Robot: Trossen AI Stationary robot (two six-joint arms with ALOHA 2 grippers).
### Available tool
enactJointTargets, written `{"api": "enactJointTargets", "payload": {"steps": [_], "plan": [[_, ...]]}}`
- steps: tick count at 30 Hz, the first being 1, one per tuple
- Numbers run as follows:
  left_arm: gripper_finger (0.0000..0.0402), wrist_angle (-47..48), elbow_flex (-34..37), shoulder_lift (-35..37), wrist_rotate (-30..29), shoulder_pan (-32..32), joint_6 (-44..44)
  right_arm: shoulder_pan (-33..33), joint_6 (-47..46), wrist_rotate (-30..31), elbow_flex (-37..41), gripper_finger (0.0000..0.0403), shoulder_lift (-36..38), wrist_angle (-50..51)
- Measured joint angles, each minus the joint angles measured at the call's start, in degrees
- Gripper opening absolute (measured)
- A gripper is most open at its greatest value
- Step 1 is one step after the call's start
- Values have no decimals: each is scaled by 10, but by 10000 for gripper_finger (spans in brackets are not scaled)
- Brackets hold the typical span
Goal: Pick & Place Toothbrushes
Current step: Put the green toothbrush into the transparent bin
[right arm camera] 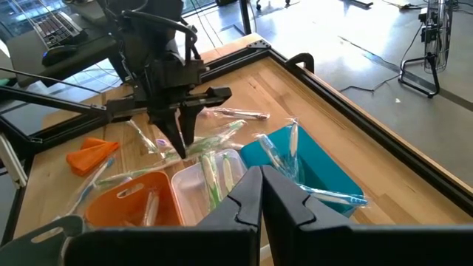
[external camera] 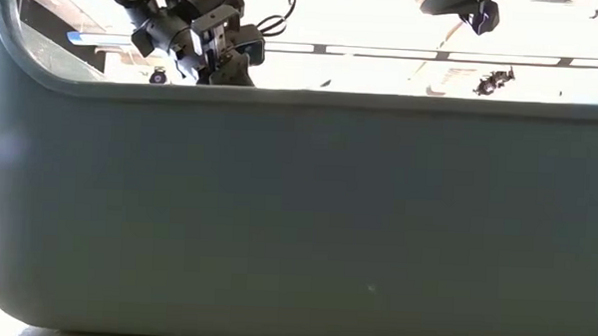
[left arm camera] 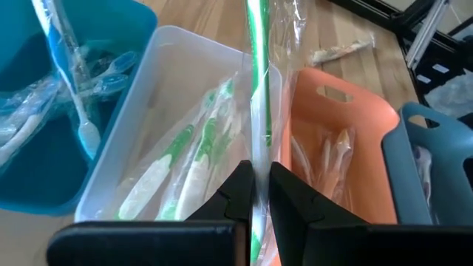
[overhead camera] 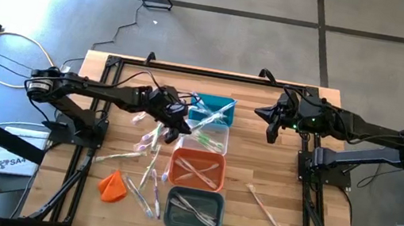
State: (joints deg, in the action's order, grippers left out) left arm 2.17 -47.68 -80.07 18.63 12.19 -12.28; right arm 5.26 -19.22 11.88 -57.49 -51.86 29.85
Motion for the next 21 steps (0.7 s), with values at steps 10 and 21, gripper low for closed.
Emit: {"api": "enactJointTargets", "payload": {"steps": [10, 21], "plan": [[22, -34, 0, -56, -4, 0, -31, 0, 0, 0, 0, 2, 0, 0], [31, -32, 0, -65, 1, 1, -30, 0, 0, 0, 0, 2, 0, 3]]}}
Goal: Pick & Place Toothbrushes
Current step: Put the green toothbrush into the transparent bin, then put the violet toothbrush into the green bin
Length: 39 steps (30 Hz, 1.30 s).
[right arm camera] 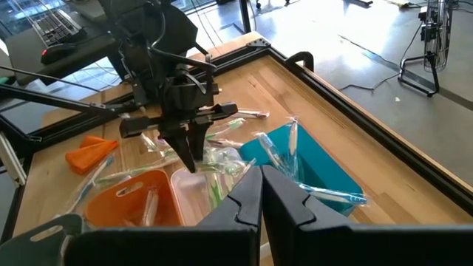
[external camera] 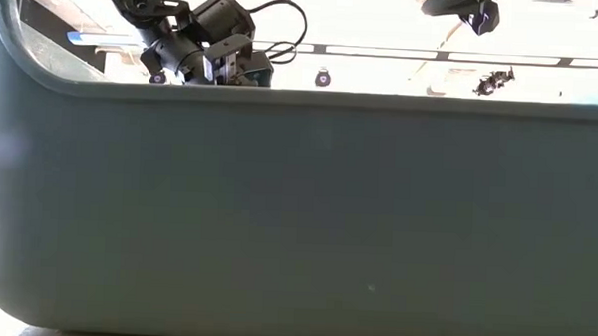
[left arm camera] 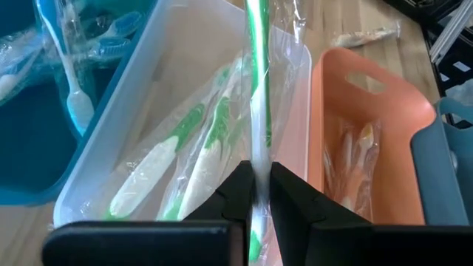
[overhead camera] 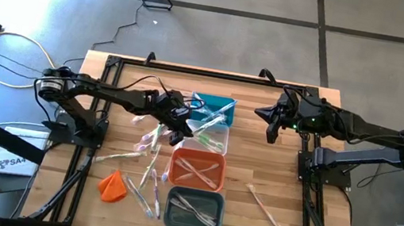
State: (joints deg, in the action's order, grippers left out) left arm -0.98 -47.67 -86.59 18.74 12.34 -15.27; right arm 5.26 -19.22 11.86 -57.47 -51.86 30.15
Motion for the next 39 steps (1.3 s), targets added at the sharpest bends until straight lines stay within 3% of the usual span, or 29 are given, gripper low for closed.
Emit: {"api": "enactJointTargets", "payload": {"steps": [10, 17, 23, 28, 32, 36, 39], "plan": [[111, 7, 0, 0, -13, -8, 5, 0, 0, 0, 0, 2, 0, 0], [119, 8, -2, 0, -13, -7, -26, 0, 0, 0, 0, 2, 0, 0], [120, 25, -44, 0, 17, -7, -30, 0, 0, 0, 0, 2, 0, 0], [120, 144, -110, 0, 11, -7, 11, 0, 0, 0, 0, 2, 0, 0], [120, 285, -165, 0, -33, -7, 40, 0, 0, 0, 0, 2, 0, 0], [120, 363, -175, 7, -89, -7, 45, 0, 0, -3, 0, 2, 0, 1], [120, 391, -175, 7, -95, -7, 36, 0, 0, -2, 0, 2, 0, 1]]}}
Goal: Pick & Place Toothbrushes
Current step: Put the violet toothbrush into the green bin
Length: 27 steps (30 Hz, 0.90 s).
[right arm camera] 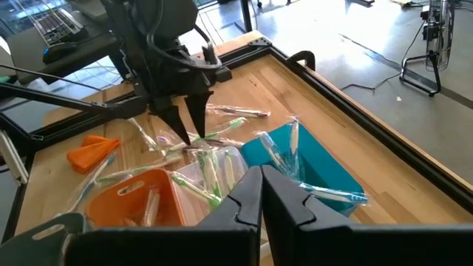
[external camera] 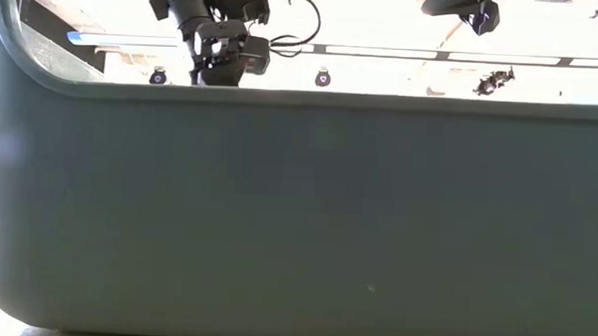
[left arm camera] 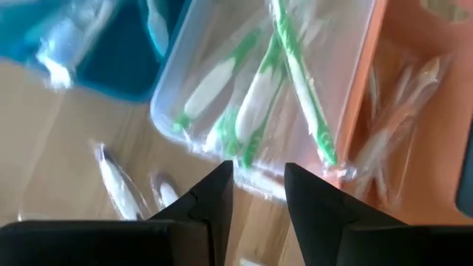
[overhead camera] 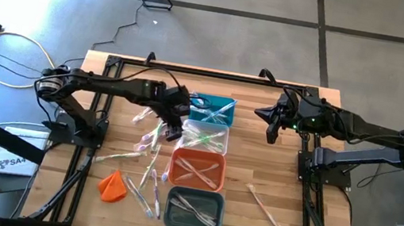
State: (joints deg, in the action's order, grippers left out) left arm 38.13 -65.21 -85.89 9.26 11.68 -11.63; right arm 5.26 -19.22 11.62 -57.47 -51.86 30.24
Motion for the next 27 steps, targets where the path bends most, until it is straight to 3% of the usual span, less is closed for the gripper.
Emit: {"api": "enactJointTargets", "payload": {"steps": [5, 9, 17, 19, 27], "plan": [[120, 6, 0, 8, -8, 5, -2, 0, 0, 0, 0, 2, 0, 0], [105, 4, -1, 48, 34, 38, -4, 0, 0, 1, 0, 2, 0, 0], [22, 75, 0, 144, 29, 149, 70, 0, -4, 3, 0, 2, 0, 0], [6, 92, 10, 160, 6, 179, 75, 0, -5, 3, 0, 2, 0, 0], [9, 99, 82, 198, -24, 289, 50, 0, -7, 3, 0, 2, 0, 0]]}}
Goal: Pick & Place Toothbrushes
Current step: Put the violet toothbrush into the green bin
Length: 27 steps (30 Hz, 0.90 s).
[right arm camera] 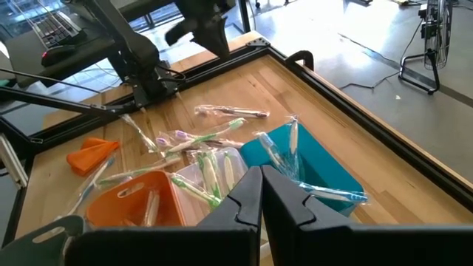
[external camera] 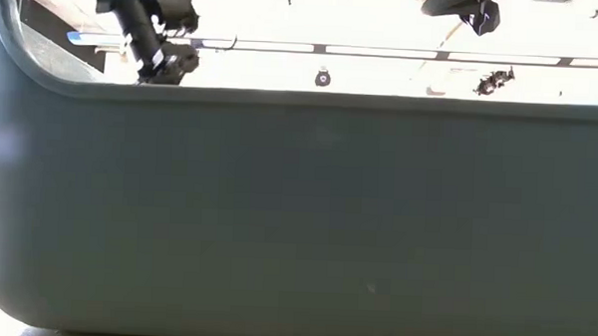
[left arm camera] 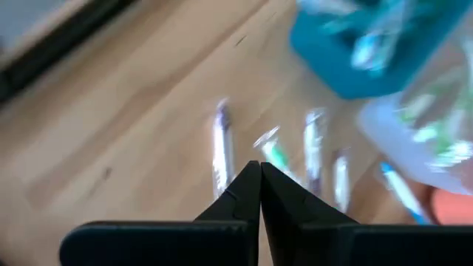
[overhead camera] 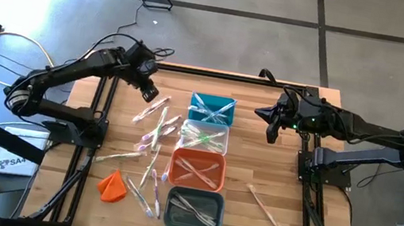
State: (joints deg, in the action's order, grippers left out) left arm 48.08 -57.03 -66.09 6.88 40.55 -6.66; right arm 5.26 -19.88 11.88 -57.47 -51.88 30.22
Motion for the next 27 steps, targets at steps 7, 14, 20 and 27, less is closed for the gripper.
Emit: {"api": "enactJointTargets", "payload": {"steps": [7, 14, 20, 27], "plan": [[10, -3, 83, -1, -2, 35, -75, 0, -11, 1, 0, 2, 0, 0], [30, -16, 136, -2, 8, 33, -87, 0, -15, 2, 0, 2, 0, 0], [94, -20, 139, -2, 20, 33, -88, 0, -15, 2, 0, 2, 0, 0], [140, -18, 139, -2, 27, 33, -89, 0, -14, 2, 0, 2, 0, 0]]}}
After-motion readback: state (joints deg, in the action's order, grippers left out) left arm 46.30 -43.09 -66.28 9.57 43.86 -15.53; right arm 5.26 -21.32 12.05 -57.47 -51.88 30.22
